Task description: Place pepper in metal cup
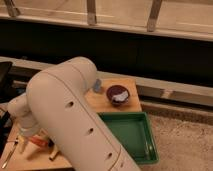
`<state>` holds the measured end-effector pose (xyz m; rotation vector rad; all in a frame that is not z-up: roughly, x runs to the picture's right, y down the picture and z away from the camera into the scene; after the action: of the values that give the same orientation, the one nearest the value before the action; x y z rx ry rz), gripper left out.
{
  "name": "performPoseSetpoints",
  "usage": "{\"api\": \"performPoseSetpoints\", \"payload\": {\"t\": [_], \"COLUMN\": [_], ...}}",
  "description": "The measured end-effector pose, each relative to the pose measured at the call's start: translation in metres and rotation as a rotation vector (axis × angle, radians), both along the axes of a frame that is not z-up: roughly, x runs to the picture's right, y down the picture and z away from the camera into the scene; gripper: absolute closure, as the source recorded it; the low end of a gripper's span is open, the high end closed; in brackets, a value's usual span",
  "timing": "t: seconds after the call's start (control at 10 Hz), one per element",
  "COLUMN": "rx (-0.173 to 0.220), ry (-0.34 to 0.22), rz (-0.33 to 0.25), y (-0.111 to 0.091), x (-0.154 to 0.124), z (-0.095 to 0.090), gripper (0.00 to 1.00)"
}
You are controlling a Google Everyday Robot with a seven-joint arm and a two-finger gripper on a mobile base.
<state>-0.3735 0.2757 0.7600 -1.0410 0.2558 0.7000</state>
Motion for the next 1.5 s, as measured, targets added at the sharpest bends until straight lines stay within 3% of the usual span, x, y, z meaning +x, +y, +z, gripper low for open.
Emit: {"api": "performPoseSetpoints", "payload": {"t": [0.8,1.2,1.4,1.5], "rx": [-0.015,-0.01,0.036,0.08], "ry": [-0.017,-0.023,-0.013,-0.008], "rz": [-0.016,-0.022,0.007,0.047], "y": [0.005,0.008,-0.004,-0.019], "x": [-0.004,-0.005,0.0,0.005], "z": [0.001,0.003,-0.001,-0.004], "gripper": [0.99,1.0,1.0,1.0]}}
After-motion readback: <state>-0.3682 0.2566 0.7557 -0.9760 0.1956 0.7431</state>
